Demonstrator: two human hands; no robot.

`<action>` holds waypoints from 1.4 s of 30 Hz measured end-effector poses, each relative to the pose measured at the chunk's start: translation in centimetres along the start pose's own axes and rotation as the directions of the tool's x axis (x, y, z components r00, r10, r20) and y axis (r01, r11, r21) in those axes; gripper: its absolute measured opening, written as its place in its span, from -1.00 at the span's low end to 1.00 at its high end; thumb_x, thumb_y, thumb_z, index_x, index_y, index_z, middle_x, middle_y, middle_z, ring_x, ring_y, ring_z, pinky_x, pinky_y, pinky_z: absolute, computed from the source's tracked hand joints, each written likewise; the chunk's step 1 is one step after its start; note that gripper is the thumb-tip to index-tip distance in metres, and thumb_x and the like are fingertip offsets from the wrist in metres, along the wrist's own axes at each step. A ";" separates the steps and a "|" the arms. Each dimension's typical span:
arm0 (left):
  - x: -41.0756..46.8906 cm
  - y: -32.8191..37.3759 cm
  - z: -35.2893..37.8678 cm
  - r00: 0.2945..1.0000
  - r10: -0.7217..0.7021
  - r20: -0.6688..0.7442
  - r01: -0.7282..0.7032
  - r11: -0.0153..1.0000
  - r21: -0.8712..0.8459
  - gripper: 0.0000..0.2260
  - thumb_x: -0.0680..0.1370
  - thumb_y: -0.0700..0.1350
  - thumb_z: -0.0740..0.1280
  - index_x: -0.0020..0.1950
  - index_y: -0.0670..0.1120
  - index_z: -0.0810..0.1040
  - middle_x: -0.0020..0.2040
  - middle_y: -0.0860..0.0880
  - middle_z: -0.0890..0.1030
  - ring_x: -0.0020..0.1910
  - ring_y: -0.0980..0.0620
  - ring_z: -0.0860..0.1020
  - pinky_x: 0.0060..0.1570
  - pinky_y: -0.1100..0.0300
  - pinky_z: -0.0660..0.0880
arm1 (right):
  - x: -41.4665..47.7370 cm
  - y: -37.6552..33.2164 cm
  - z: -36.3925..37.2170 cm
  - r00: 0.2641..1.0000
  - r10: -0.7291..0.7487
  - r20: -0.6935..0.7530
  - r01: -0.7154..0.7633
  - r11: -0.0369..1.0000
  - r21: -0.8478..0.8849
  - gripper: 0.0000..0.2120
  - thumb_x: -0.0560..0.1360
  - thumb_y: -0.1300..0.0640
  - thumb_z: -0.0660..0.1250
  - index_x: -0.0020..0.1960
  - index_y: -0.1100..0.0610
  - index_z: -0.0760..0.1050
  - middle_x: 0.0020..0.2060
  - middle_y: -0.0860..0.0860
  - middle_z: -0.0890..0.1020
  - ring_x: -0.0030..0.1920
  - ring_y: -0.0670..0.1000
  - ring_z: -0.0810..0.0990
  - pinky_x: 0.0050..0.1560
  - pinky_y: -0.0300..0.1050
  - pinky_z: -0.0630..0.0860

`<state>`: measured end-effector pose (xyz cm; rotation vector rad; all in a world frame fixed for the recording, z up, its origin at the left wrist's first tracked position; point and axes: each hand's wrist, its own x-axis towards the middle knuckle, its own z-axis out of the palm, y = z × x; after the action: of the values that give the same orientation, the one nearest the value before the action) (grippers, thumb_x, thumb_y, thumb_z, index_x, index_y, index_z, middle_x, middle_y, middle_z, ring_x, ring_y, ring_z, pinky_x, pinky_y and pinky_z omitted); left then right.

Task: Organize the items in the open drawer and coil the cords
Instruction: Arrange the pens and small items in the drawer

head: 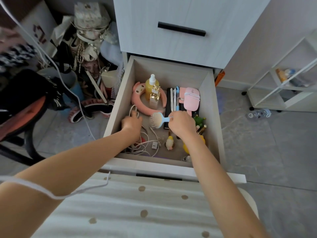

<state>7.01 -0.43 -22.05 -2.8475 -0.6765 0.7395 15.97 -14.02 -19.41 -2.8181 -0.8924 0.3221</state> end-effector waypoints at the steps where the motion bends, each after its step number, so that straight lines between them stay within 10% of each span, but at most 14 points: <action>1: -0.5 -0.2 -0.4 1.000 0.010 -0.027 -0.010 1.000 -0.004 -0.55 0.53 -0.14 0.27 0.39 -0.12 0.24 0.41 -0.20 0.22 0.17 -0.14 0.51 -0.06 0.09 0.47 | 0.0 0.1 0.1 1.000 0.000 0.004 0.000 1.000 -0.008 -0.75 0.54 0.20 0.17 0.14 0.15 0.55 -0.02 0.12 0.60 -0.05 0.09 0.51 -0.22 -0.11 0.44; 9: -5.3 -5.2 -3.9 0.910 0.020 -0.414 0.010 0.998 0.069 -0.46 0.45 -0.17 0.25 0.42 -0.07 0.23 0.21 -0.08 0.45 -0.09 -0.06 0.57 -0.19 0.12 0.26 | 1.2 0.0 1.6 0.991 -0.125 0.038 0.129 0.980 -0.152 -0.76 0.59 0.16 0.13 0.13 0.18 0.53 0.00 0.15 0.60 0.05 0.16 0.53 -0.12 -0.05 0.37; 12: -5.9 -6.8 -3.3 0.886 -0.025 -0.463 -0.036 0.992 -0.123 -0.53 0.41 -0.17 0.30 0.31 -0.08 0.36 0.16 -0.09 0.47 -0.03 -0.14 0.56 -0.02 0.00 0.33 | 1.7 -0.8 2.3 0.971 -0.207 0.118 0.230 0.944 -0.236 -0.74 0.63 0.11 0.08 0.17 0.19 0.46 0.05 0.14 0.60 0.13 0.18 0.48 0.04 0.00 0.33; 16: -6.3 -7.3 -2.0 0.868 0.004 -0.496 -0.190 0.927 -0.324 -0.62 0.41 -0.24 0.29 0.23 -0.13 0.42 0.15 -0.17 0.45 0.00 -0.23 0.49 -0.28 0.01 0.46 | 2.7 -2.4 3.0 0.956 -0.212 0.206 0.274 0.894 -0.355 -0.77 0.59 0.15 0.18 0.19 0.17 0.48 0.11 0.09 0.56 0.18 0.11 0.44 0.17 -0.04 0.30; 21: -6.8 -7.8 -1.2 0.840 -0.033 -0.542 -0.218 0.894 -0.392 -0.68 0.40 -0.25 0.30 0.14 -0.14 0.45 0.17 -0.10 0.42 0.01 -0.17 0.48 -0.36 0.12 0.34 | 3.1 -4.4 3.8 0.939 -0.209 0.273 0.313 0.851 -0.423 -0.74 0.54 0.34 0.19 0.16 0.18 0.53 0.12 0.06 0.59 0.15 0.10 0.56 -0.04 -0.12 0.42; 29: -7.2 -7.6 -0.2 0.808 -0.068 -0.585 -0.230 0.878 -0.419 -0.71 0.34 -0.31 0.32 0.04 -0.14 0.45 0.17 -0.11 0.43 -0.05 -0.19 0.45 -0.43 0.07 0.40 | 3.0 -4.4 5.7 0.904 -0.398 0.153 0.424 0.879 -0.216 -0.60 0.50 0.40 0.18 0.32 0.24 0.29 0.17 0.19 0.47 -0.03 0.22 0.60 -0.31 -0.03 0.36; 34: -7.1 -7.6 0.0 0.803 -0.061 -0.593 -0.232 0.885 -0.405 -0.69 0.32 -0.33 0.35 0.03 -0.15 0.46 0.16 -0.14 0.45 -0.10 -0.18 0.46 -0.49 0.13 0.35 | 3.4 -6.8 7.8 0.911 -0.318 0.263 0.357 0.927 -0.114 -0.75 0.61 0.10 0.14 0.16 0.20 0.49 0.09 0.12 0.59 0.06 0.18 0.59 -0.15 -0.05 0.43; 42: -7.1 -7.5 -0.1 0.809 -0.051 -0.585 -0.228 0.891 -0.393 -0.65 0.27 -0.32 0.37 0.03 -0.15 0.45 0.12 -0.16 0.46 -0.16 -0.19 0.47 -0.53 0.14 0.39 | 3.2 -10.2 9.2 0.966 -0.187 0.181 0.209 0.972 -0.111 -0.72 0.61 0.27 0.07 0.25 0.18 0.44 0.21 0.11 0.53 0.24 0.13 0.50 0.07 0.00 0.48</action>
<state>-1.39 3.06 -17.22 -3.2584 -0.6673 -0.3686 10.59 -3.07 -26.50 -2.8159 -1.2646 0.4977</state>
